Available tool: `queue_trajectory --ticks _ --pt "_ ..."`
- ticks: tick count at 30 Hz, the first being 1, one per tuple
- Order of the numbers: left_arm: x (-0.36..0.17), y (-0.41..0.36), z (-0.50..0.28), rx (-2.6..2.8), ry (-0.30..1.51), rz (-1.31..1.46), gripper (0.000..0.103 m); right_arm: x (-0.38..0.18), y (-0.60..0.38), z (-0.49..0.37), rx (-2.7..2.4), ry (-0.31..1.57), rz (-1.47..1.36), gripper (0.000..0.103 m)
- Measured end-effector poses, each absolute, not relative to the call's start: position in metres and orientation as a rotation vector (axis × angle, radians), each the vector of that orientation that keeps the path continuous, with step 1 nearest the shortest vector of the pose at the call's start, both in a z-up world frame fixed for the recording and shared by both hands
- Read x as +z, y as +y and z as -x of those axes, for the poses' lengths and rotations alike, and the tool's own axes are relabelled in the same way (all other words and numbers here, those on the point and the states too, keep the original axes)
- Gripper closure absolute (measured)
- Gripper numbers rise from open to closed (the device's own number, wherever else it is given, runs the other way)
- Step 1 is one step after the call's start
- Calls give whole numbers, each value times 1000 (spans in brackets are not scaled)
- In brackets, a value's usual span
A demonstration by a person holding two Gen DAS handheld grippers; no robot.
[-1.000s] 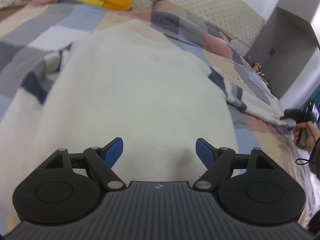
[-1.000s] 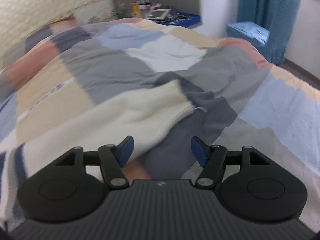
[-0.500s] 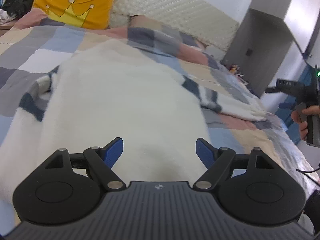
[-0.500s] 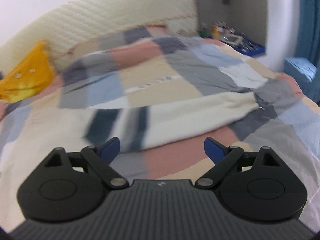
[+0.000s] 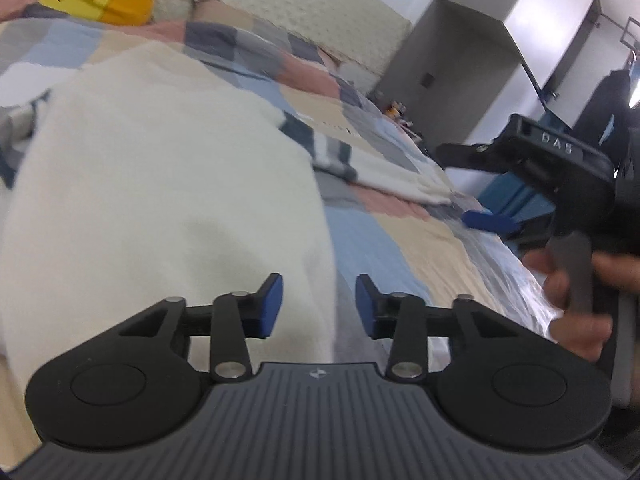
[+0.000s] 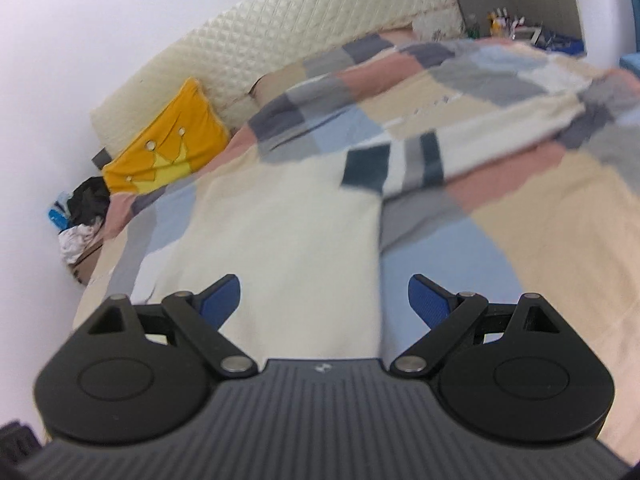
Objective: Fold large clothes
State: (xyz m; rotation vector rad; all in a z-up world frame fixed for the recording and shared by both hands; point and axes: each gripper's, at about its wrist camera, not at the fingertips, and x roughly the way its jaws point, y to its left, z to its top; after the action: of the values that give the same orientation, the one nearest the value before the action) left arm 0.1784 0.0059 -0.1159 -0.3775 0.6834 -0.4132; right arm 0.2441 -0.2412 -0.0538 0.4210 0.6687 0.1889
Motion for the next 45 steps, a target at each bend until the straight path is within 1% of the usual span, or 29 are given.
queue_trajectory --ticks 3,9,12,17,19,20,21,25,26,27,29,31,32,33,35,37,39,41,45 --pt "-126 -3 -180 -449 724 403 65 -74 -237 -230 200 665 -474 11" --pt "-148 -41 -196 -532 808 340 65 -110 -248 -227 156 683 -578 11" --pt "-161 -57 -209 -498 827 297 64 -115 -259 -227 122 651 -630 11" --pt "-177 -74 -221 -400 834 123 63 -120 -262 -231 93 628 -619 11" --pt "-184 -78 -221 -403 853 55 56 -127 -265 -236 108 654 -649 11" --pt "-187 -82 -222 -414 865 20 50 -129 -268 -237 111 663 -667 11" --pt "-189 -85 -220 -423 872 -18 48 -132 -271 -239 112 669 -684 11" --pt "-195 -98 -210 -429 858 -179 48 -138 -275 -241 114 690 -718 11" --pt "-200 -104 -210 -430 859 -255 50 -139 -276 -242 120 695 -724 11" --pt "-205 -108 -212 -420 855 -316 56 -141 -276 -244 132 699 -736 11" --pt "-211 -104 -217 -416 869 -304 57 -143 -277 -248 147 702 -751 11" --pt "-210 -100 -221 -405 872 -295 71 -145 -277 -251 143 711 -754 11" --pt "-209 -97 -223 -393 869 -290 82 -146 -277 -252 142 716 -762 11" --pt "-209 -92 -226 -381 867 -274 91 -146 -278 -252 141 715 -768 11" --pt "-206 -82 -229 -377 861 -206 95 -146 -279 -252 131 710 -768 11" --pt "-200 -69 -234 -385 866 -92 96 -147 -280 -254 126 705 -772 11" --pt "-191 -52 -241 -436 882 81 96 -147 -283 -254 129 701 -789 11" --pt "-182 -30 -248 -474 881 270 96 -150 -295 -253 137 674 -870 11" --pt "-165 1 -253 -554 839 576 96 -152 -309 -249 122 631 -955 10"
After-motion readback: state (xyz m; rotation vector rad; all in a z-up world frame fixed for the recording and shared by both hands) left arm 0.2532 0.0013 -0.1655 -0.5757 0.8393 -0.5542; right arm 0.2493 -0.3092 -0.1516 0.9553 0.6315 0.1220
